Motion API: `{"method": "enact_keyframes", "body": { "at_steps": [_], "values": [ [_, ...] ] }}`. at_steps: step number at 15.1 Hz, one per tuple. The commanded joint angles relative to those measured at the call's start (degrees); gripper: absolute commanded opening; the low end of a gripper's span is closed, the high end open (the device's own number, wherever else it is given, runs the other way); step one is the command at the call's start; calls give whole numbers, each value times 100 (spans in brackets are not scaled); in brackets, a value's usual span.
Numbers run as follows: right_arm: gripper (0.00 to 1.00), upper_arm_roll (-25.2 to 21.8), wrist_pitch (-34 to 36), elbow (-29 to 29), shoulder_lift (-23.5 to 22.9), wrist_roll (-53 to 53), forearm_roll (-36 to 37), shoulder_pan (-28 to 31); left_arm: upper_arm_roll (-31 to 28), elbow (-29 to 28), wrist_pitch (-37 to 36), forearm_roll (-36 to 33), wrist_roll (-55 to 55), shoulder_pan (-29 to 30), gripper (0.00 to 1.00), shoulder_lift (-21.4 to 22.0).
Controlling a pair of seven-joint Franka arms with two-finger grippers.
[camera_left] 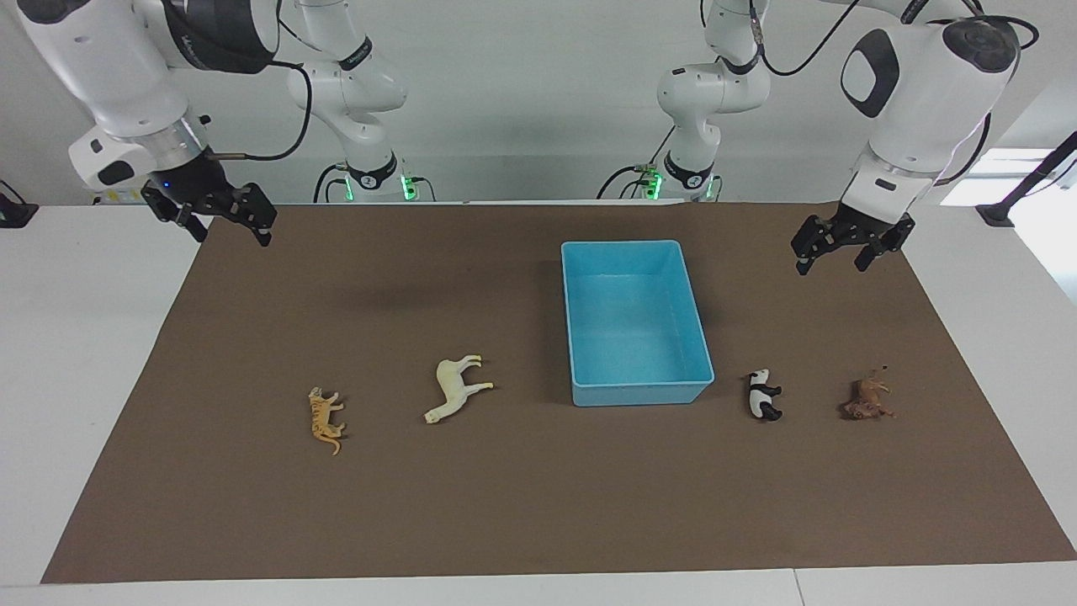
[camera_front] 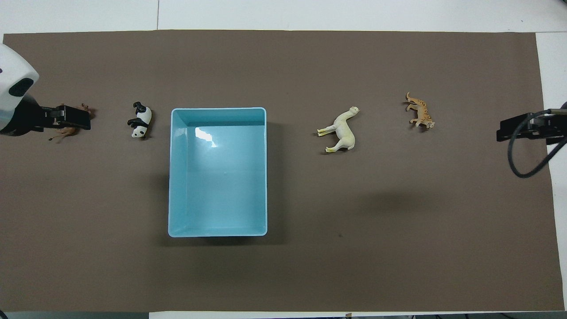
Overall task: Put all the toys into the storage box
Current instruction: 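Reach the left gripper to the panda while the right gripper reaches the deer, then grasp the panda with the left gripper while the right gripper grasps the deer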
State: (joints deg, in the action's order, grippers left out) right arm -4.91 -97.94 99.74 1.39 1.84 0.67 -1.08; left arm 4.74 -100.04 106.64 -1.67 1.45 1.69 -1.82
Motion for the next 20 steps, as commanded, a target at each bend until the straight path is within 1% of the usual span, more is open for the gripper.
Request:
{"method": "enact_keyframes", "body": {
  "at_steps": [1, 4, 5, 7, 8, 9, 12, 15, 17, 20],
  "values": [
    [100, 33, -909, 625, -216, -148, 82, 20, 36, -190, 847, -140, -5, 24, 100, -546],
    [100, 34, -1604, 634, -805, -349, 12, 20, 36, -471, 1682, -141, -48, 33, 100, -986],
    [100, 34, -1797, 643, -955, -446, 12, 11, 36, -725, 1954, -141, -49, 50, 100, -996],
    [100, 42, -2114, 643, -1219, -543, -5, 2, 45, -1287, 2814, -141, -40, 147, 100, -1039],
    [100, 42, -2324, 686, -1298, -640, -14, -6, 36, -1368, 3088, -141, -5, 86, 100, -1231],
    [100, 42, -2535, 722, -1395, -728, -14, -41, 45, -1325, 3134, -141, 22, 51, 100, -1398],
    [100, 42, -2932, 705, -1711, -790, -14, -103, 45, -1237, 3319, -141, 22, -11, 100, -1680],
    [100, 112, -3274, 687, -2027, -807, -49, -121, 45, -1219, 3495, -141, 22, -29, 100, -1795],
    [100, 113, -3538, 687, -2221, -939, -58, -208, 45, -1211, 3723, -132, 22, -90, 100, -1962],
    [100, 113, -3706, 617, -2380, -1035, -41, -253, 45, -1079, 3768, -132, 30, -99, 100, -2059]
  ]
}}
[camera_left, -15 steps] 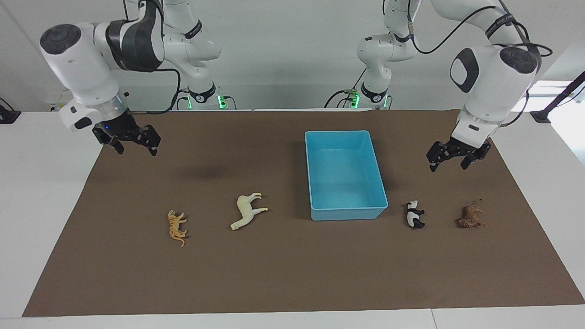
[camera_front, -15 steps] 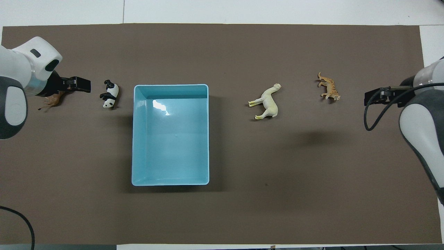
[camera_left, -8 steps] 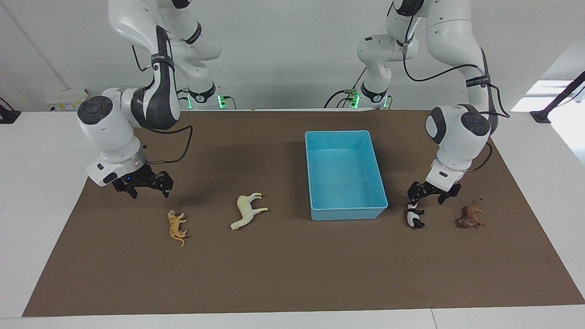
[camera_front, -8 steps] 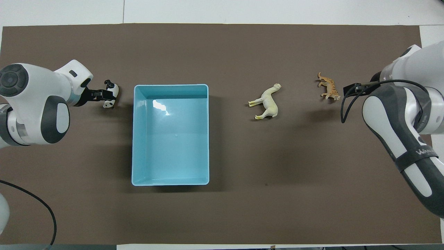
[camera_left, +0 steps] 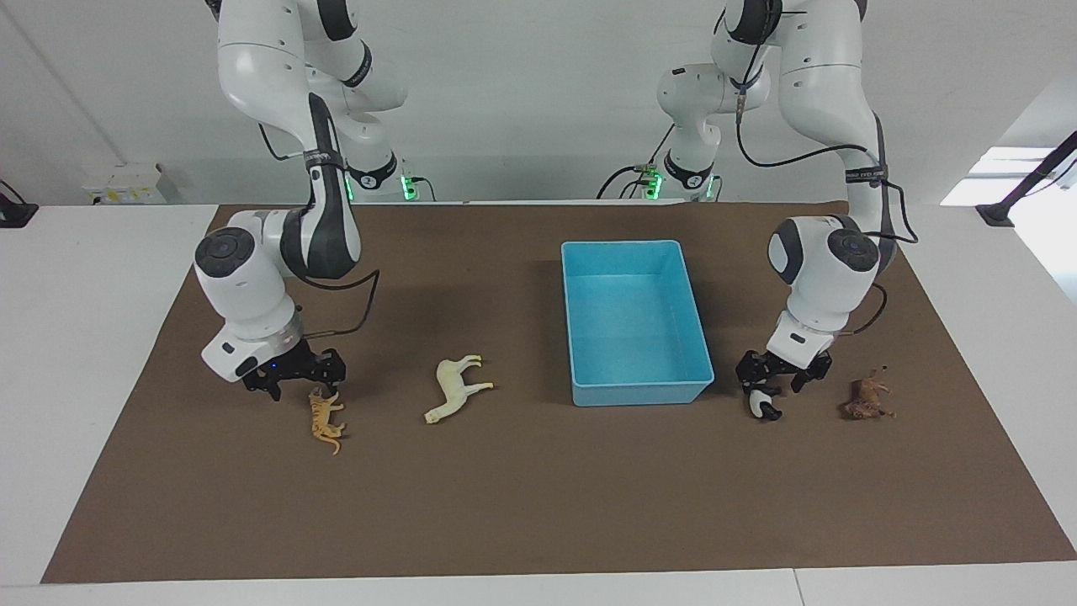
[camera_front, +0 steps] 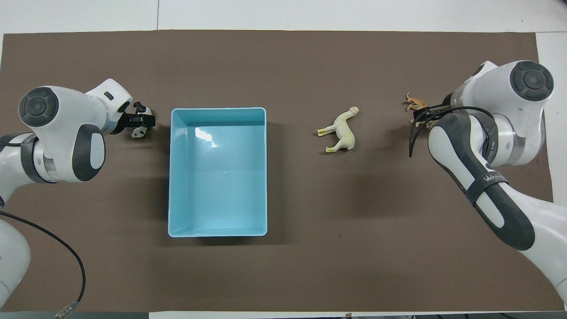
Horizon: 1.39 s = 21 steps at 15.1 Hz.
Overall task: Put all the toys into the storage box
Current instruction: 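Grasp the panda with the left gripper while the right gripper grasps the deer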
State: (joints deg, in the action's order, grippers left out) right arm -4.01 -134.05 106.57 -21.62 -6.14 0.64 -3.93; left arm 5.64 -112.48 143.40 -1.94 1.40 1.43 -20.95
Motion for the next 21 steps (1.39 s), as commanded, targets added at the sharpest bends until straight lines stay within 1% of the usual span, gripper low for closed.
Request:
{"method": "enact_keyframes", "body": {
  "at_steps": [1, 4, 6, 7, 8, 9, 10, 12, 13, 15, 16, 18, 20, 21],
  "values": [
    [100, 32, -147, -74, -123, -334, -38, 41, -45, 165, 83, -105, 36, -73, 100, -146],
    [100, 32, -384, -101, -298, -431, -47, 32, -45, 182, 91, -87, 36, -55, 100, -155],
    [100, 24, -490, -83, -351, -590, -55, 50, -45, 226, 91, -78, 36, -55, 98, -216],
    [100, 24, -516, -66, -378, -590, -73, 24, -45, 226, 83, -78, 36, -46, 95, -225],
    [100, 24, -525, -57, -378, -599, -73, 23, -45, 217, 83, -78, 36, -38, 89, -225],
    [100, 24, -525, -48, -378, -625, -73, 23, -45, 217, 65, -70, 36, -29, 80, -225],
    [100, 24, -543, -39, -387, -677, -73, 23, -54, 200, 48, -78, 36, -29, 77, -225],
    [100, 24, -630, -31, -387, -731, -73, 23, -54, 130, 65, -78, 36, -46, 77, -216],
    [100, 24, -692, -31, -395, -739, -73, 32, -54, 129, 48, -78, 36, -46, 70, -216],
    [100, 24, -736, -39, -456, -739, -73, 67, -54, 147, -31, -78, 70, -55, 52, -207],
    [100, 24, -823, -39, -501, -739, -73, 59, -54, 164, -84, -78, 114, -64, 47, -207],
    [100, 24, -824, -39, -501, -731, -73, 50, -54, 426, -469, -78, 228, -73, 44, -216],
    [100, 24, -824, -31, -501, -731, -82, 59, -54, 874, -1092, -70, 325, -151, 44, -234],
    [98, 24, -833, -31, -501, -731, -90, 59, -54, 1094, -1417, -69, 421, -160, 44, -216]
  ]
}}
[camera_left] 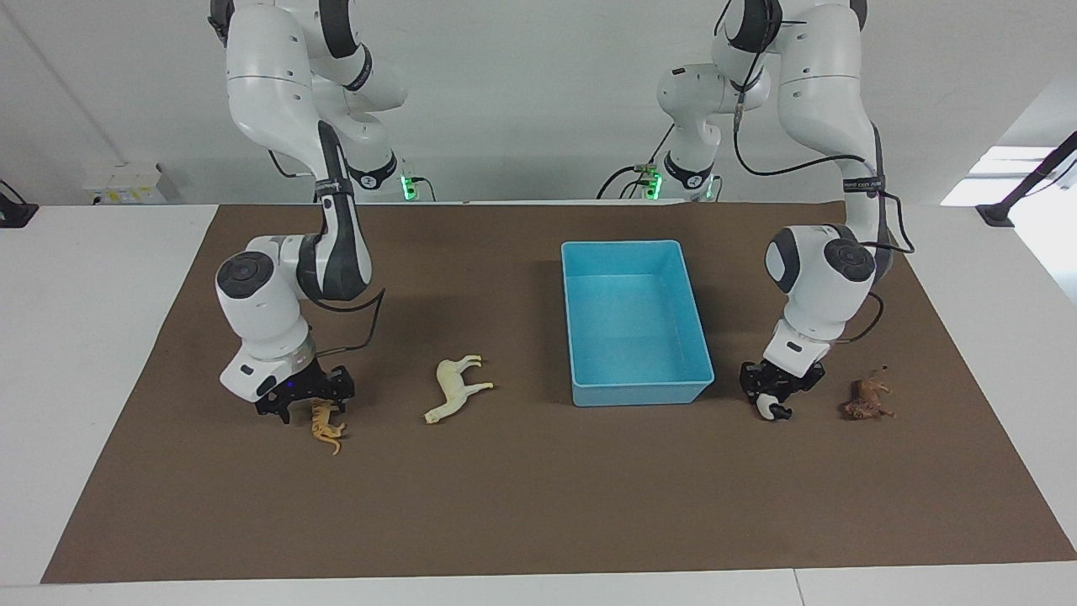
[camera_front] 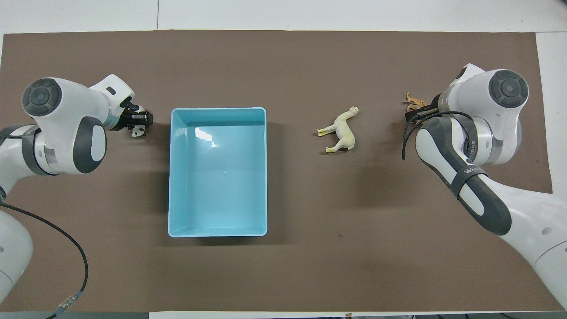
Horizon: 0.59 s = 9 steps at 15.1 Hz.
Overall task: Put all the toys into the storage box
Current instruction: 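Grasp the panda with the left gripper while the right gripper grasps the deer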
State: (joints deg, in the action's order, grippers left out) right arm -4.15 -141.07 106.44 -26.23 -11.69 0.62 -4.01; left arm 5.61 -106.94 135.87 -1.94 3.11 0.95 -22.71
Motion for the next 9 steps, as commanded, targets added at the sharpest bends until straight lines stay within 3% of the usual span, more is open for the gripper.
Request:
{"method": "enact_keyframes", "body": {
  "at_steps": [1, 3, 6, 7, 9],
  "values": [
    [91, 46, -140, -18, -40, -176, -98, 67, -51, 786, -1084, -70, 278, -113, 44, 12],
    [65, 37, -149, -18, -40, -185, -98, 67, -34, 1235, -1963, -61, 461, -130, 44, 169],
    [8, 46, -210, -18, -49, -176, -98, 49, 80, 1439, -2792, -17, 1093, -235, 44, 582],
    [0, 37, -228, -18, -49, -176, -98, 49, 89, 1422, -2924, 9, 1548, -401, 45, 697],
    [0, 46, -228, -18, -49, -176, -89, 49, 89, 1343, -3075, 9, 2366, -918, 45, 794]
  ]
}}
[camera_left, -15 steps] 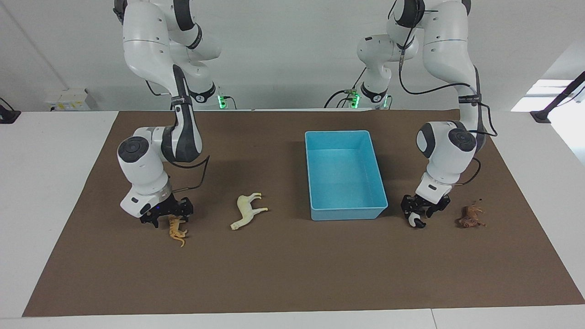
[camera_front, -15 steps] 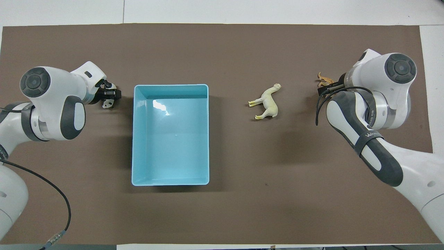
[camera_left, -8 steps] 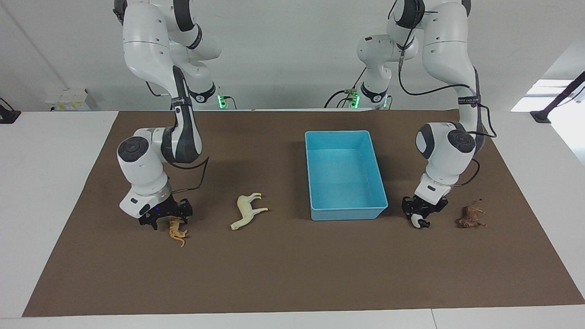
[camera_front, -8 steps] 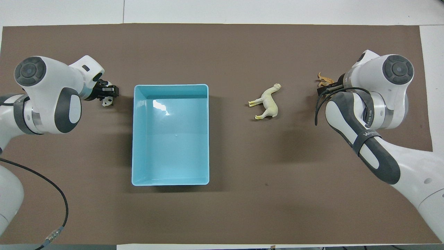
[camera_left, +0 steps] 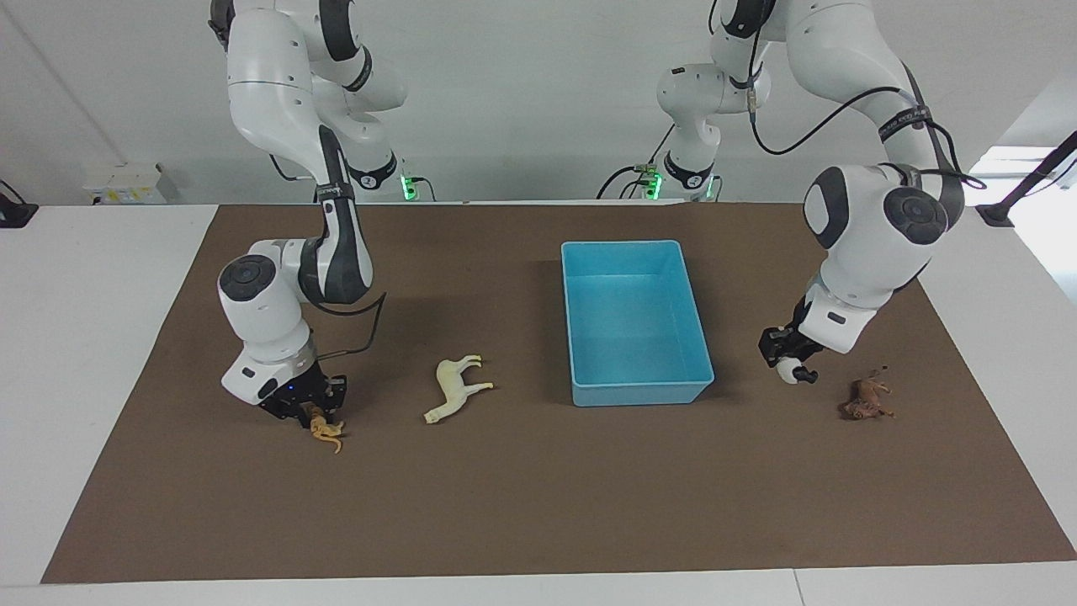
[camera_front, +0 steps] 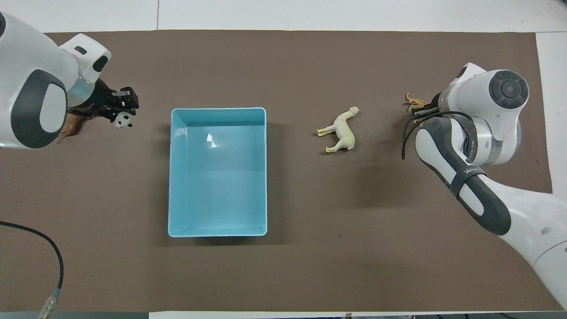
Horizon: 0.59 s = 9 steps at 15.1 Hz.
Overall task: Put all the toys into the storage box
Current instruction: 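Carry the panda into the blue box and release it with the left gripper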
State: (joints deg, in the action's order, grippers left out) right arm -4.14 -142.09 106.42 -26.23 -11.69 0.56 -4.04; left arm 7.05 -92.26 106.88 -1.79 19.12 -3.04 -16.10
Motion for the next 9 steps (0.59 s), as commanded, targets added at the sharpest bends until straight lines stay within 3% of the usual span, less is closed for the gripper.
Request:
{"method": "enact_keyframes", "body": {
  "at_steps": [1, 3, 5, 6, 7, 8, 9],
  "values": [
    [0, 45, -126, -25, -49, -176, -82, 27, -54, -221, -124, -6, 1195, -740, 46, 169],
    [0, 36, -91, -51, -49, -167, -82, -17, -45, -536, -10, -6, 1918, -1136, 46, 309],
    [0, 36, 6, -86, -22, -176, -82, -17, -46, -1151, 349, -6, 2008, -1365, 55, 554],
    [0, 36, 32, -87, 39, -167, -82, -26, -45, -1406, 517, -6, 2043, -1445, 63, 651],
    [0, 36, 102, -139, 83, -167, -82, -44, -45, -1504, 614, -6, 2052, -1454, 91, 687],
    [0, 36, 260, -244, 153, -158, -82, -44, -45, -1488, 598, -6, 2061, -1454, 100, 688],
    [0, 36, 487, -349, 232, -158, -82, -52, -54, -1462, 528, -6, 2078, -1454, 100, 688]
  ]
}}
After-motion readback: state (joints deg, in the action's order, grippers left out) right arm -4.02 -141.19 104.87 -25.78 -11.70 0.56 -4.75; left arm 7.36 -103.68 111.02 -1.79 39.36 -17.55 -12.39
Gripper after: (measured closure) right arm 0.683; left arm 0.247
